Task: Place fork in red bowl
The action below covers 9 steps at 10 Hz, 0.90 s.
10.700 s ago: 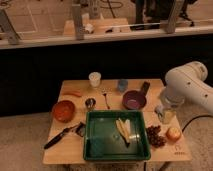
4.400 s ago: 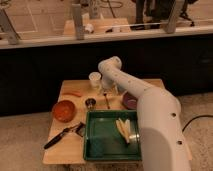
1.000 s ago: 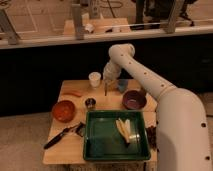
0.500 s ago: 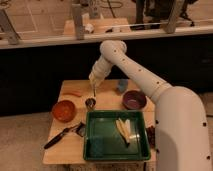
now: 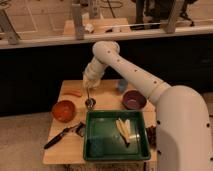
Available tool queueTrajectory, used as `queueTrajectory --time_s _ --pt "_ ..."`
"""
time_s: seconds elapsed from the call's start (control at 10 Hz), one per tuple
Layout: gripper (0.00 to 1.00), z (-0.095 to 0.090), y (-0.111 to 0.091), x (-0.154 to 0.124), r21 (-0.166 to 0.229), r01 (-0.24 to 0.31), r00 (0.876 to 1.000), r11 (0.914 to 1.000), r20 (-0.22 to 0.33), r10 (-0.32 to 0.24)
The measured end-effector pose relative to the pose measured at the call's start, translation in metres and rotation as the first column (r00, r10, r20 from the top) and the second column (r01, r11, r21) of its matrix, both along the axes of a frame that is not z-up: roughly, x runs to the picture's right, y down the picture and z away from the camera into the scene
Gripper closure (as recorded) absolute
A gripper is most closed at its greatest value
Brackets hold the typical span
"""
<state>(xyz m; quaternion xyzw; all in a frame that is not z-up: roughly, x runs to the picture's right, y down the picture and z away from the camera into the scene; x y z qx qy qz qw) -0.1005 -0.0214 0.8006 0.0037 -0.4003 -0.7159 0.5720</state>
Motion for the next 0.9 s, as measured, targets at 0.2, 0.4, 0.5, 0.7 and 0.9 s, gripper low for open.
queueTrajectory --time_s 0.2,0.4,0.5,0.7,0.9 --pt "1.00 0.000 0.000 0.000 0.000 0.000 1.000 1.0000 0.000 0.000" --pt "1.00 -0.002 0.003 -0.003 -0.003 0.011 1.000 0.9999 0.020 -0.011" --pt "1.00 -0.005 0.007 -0.013 -0.002 0.033 0.999 0.9994 0.041 -0.033" --pt "1.00 -0.012 0.016 -0.038 0.003 0.083 0.993 0.9966 0.082 -0.083" --pt "1.00 -0.017 0.024 -0.048 0.010 0.122 0.987 0.9925 0.105 -0.122"
